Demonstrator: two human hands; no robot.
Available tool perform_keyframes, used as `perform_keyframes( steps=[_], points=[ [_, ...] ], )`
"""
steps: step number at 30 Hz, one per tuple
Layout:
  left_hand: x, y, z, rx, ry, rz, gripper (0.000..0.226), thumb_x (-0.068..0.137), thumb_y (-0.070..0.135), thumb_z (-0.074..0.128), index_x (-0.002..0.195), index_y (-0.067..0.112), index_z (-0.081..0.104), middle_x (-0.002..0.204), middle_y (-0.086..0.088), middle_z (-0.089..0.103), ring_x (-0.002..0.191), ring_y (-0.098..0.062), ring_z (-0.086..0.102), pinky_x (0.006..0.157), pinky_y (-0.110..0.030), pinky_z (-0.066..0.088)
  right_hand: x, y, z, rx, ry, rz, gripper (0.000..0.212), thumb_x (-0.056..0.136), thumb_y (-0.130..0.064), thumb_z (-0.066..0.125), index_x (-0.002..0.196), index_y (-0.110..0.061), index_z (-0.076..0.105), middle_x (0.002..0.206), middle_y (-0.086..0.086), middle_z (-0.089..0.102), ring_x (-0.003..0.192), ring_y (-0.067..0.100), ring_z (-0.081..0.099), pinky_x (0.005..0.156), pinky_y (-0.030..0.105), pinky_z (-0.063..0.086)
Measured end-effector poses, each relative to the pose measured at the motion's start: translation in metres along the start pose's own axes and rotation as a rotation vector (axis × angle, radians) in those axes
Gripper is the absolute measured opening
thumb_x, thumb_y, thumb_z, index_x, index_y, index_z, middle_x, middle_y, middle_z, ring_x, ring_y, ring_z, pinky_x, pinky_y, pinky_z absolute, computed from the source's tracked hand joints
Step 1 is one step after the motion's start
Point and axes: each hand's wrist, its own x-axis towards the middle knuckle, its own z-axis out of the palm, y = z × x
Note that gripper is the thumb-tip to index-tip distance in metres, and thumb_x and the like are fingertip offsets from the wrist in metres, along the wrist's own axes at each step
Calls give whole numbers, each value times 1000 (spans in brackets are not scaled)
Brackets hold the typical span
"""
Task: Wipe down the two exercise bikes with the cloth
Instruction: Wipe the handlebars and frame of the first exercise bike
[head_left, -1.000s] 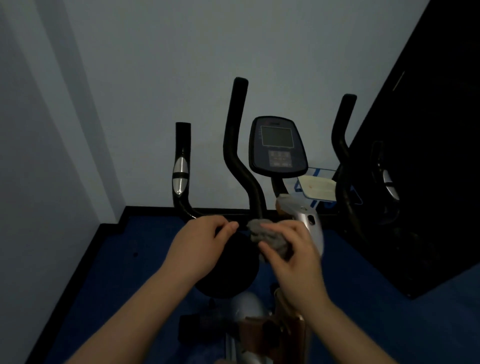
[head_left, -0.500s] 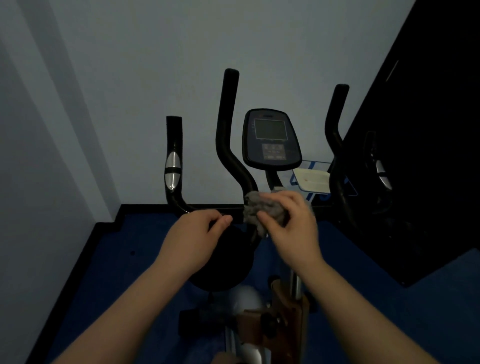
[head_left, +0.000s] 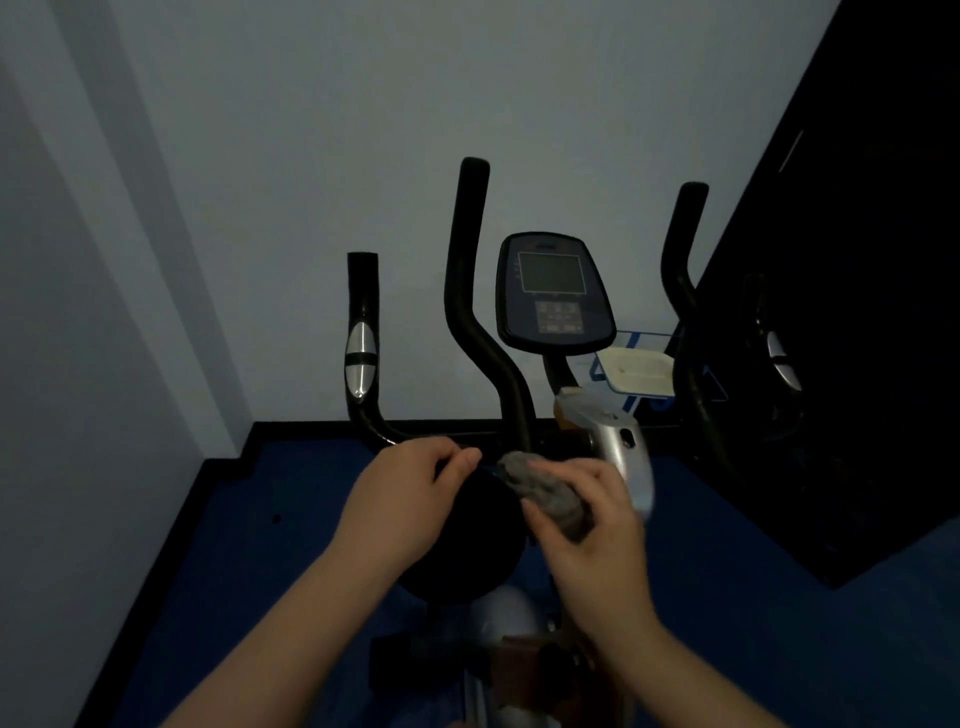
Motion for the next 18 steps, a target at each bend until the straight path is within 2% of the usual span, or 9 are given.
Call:
perform_keyframes(
  steps=[2,4,7,9,11,12,15,18],
  points=[
    [1,0,0,3,-12,4,32,95,46,49,72,29,62,63,7,60,59,-3,55,51,-22,33,24,1,-8,-18,-70,-22,32,76,-8,80,101,-25,70,104,-1,57,98,2,56,85,12,46],
    [2,0,-1,-8,-16,8,32,95,46,50,72,29,63,61,7,59,60,-1,55,48,-17,30,48,-5,-6,-12,-17,-6,30,79,-8,77,104,-25,68,108,0,56,99,-3,54,85,7,41],
    [1,-1,0,-24,-3,7,33,95,47,50,69,30,61,59,7,58,57,0,54,48,-18,29,40,-9,11,-3,61,43,29,83,-7,72,109,-21,68,112,-1,53,101,-8,50,85,4,40],
    [0,-2,1,-14,1,11,33,94,47,49,71,29,63,59,7,59,58,-1,55,49,-21,31,30,-7,4,-76,-48,-22,34,80,-5,74,109,-23,69,109,-6,51,102,-8,49,86,4,39],
    [0,-2,1,-7,5,14,34,94,46,50,69,28,62,57,8,57,57,-2,55,47,-18,30,46,-3,-13,-113,-183,-49,38,78,-7,76,109,-28,69,108,-7,54,101,-10,50,85,2,37],
    [1,-1,0,-17,4,12,35,94,46,50,66,29,60,54,9,55,55,-1,53,46,-18,30,56,-3,-19,-131,-190,-49,37,79,-9,76,110,-27,68,108,-5,56,101,-7,51,86,4,39],
    [0,-2,-1,-32,1,11,36,94,46,51,65,28,60,54,9,54,54,0,53,48,-20,31,69,-3,-18,-154,-150,-46,34,83,-11,73,116,-20,68,112,-1,58,104,7,56,95,22,46],
    [-2,-1,-1,-12,6,13,34,95,47,50,69,29,62,58,7,57,57,-2,54,52,-25,35,69,4,-24,-336,-237,-140,34,86,-13,69,118,-23,66,113,-9,54,103,-1,48,92,8,37]
  ],
)
